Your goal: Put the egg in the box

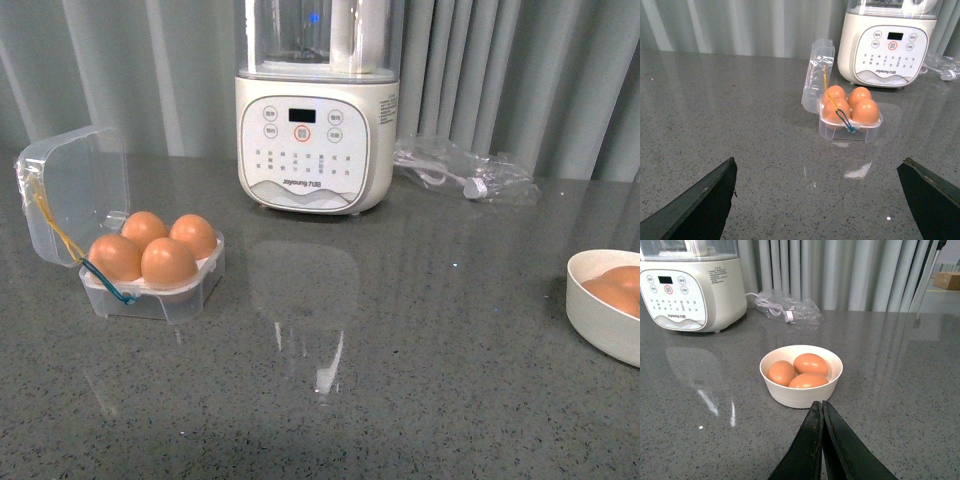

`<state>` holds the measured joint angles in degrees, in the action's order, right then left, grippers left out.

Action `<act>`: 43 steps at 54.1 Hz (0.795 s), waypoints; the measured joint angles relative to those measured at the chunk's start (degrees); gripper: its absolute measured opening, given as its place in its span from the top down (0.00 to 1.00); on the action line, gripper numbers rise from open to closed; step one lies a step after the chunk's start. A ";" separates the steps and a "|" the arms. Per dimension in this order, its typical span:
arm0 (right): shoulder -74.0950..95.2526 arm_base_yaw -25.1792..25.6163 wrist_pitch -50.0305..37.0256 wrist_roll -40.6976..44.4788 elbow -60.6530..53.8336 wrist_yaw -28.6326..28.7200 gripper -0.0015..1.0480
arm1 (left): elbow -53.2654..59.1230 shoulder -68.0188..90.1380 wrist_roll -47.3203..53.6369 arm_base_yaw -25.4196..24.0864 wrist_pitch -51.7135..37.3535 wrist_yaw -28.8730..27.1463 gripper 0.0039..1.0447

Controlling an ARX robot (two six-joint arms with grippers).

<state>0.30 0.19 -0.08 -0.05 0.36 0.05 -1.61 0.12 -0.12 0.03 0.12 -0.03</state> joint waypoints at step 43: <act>-0.04 0.00 0.04 0.04 0.00 0.00 0.09 | 0.00 0.00 0.00 0.00 0.00 0.00 0.06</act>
<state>0.25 0.19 -0.03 -0.01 0.36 0.05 -1.61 0.12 -0.12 0.03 0.12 -0.03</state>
